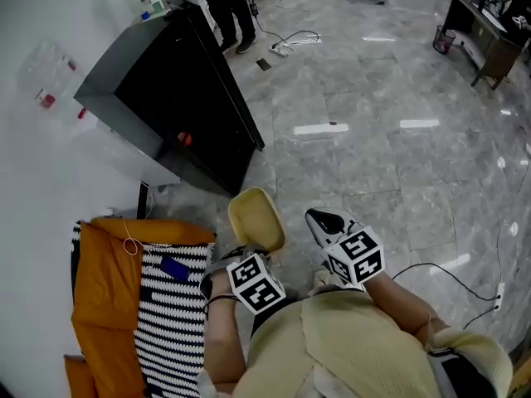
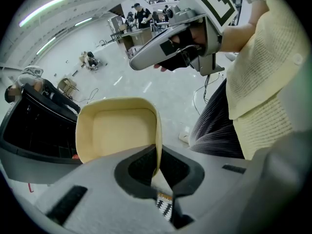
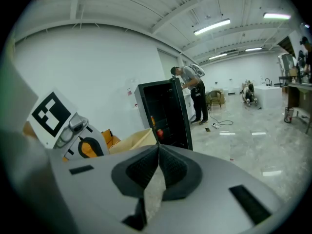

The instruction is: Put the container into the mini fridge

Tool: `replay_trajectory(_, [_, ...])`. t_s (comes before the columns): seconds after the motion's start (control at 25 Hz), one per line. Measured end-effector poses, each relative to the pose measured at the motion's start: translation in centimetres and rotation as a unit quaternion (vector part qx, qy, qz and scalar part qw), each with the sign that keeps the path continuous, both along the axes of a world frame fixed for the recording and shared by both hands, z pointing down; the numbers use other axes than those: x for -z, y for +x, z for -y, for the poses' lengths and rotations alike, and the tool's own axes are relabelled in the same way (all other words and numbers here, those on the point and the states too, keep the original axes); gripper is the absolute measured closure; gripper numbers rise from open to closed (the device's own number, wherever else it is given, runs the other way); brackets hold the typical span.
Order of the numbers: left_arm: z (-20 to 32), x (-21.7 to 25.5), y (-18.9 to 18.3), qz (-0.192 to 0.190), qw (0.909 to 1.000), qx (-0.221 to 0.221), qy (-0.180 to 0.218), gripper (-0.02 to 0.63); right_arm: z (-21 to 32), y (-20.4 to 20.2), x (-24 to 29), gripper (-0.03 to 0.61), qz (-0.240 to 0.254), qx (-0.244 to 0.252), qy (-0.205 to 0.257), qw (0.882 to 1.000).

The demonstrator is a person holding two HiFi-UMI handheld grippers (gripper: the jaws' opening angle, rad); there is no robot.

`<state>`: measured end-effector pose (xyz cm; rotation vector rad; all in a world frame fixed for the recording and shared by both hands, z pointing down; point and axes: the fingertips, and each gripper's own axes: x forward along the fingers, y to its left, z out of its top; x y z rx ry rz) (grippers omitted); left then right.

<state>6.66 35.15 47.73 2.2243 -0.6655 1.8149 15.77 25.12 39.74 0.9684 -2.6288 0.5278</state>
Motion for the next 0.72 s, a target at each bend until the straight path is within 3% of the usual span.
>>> replay_trajectory(0.48, [3.0, -1.6, 0.0, 0.021, 0.9996, 0.005, -0.020, 0.588, 2.6, 0.5, -1.0, 0.548, -0.013, 0.001, -0.011, 1.000])
replay_trajectory(0.72, [6.6, -2.0, 0.0, 0.020, 0.9995, -0.015, -0.022, 0.588, 5.6, 0.6, -1.2, 0.548, -0.025, -0.009, -0.013, 1.000])
